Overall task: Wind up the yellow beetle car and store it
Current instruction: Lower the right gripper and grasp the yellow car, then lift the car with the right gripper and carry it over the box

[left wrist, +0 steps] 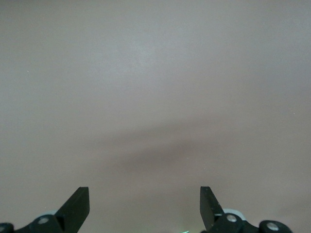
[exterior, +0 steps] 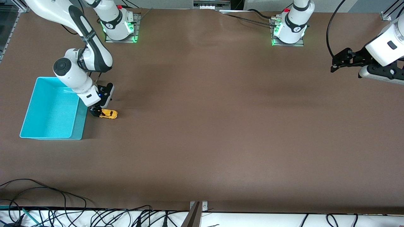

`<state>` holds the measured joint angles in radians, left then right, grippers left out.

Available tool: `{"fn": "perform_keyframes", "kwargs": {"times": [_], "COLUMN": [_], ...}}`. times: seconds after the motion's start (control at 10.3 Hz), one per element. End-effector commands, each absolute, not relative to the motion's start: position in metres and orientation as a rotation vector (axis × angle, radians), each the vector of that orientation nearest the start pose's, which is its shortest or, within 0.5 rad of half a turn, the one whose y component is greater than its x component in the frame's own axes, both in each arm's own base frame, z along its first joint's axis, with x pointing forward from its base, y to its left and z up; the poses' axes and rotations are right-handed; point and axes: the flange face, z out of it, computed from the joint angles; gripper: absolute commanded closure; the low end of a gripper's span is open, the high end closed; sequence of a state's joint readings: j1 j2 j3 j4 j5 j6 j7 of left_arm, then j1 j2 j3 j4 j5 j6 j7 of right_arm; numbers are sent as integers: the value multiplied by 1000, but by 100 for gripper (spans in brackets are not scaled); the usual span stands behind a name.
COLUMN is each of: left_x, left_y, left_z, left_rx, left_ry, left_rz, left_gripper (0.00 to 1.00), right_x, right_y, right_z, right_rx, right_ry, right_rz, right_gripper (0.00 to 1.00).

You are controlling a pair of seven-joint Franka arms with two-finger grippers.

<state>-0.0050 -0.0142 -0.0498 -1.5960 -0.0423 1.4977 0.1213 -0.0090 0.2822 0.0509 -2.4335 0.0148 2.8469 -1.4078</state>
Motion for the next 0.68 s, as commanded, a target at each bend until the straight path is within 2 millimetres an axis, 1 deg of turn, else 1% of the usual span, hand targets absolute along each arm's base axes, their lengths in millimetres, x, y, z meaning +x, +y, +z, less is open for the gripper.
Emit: {"fn": "perform_keyframes", "kwargs": {"times": [0.0,0.29,0.49,0.58], "left_x": [543,543,543,543], "left_y": [-33,-32,-33,-33], "left_z": [621,621,621,621], "left_rx": [-3150,-3156,-3159,-3161], "left_ry": [263,262,265,265], "left_rz": [140,140,140,137], "left_gripper": [0,0,0,0], "right_x": [503,503,504,505], "right_y": [24,23,20,21], "right_z": [198,178,173,174], "right_rx": [-2380,-2367,-2371,-2367], "right_ry": [-2179,-2198,-2206,-2215], "right_rz": [-219,-234,-247,-250], "right_gripper": [0,0,0,12]}}
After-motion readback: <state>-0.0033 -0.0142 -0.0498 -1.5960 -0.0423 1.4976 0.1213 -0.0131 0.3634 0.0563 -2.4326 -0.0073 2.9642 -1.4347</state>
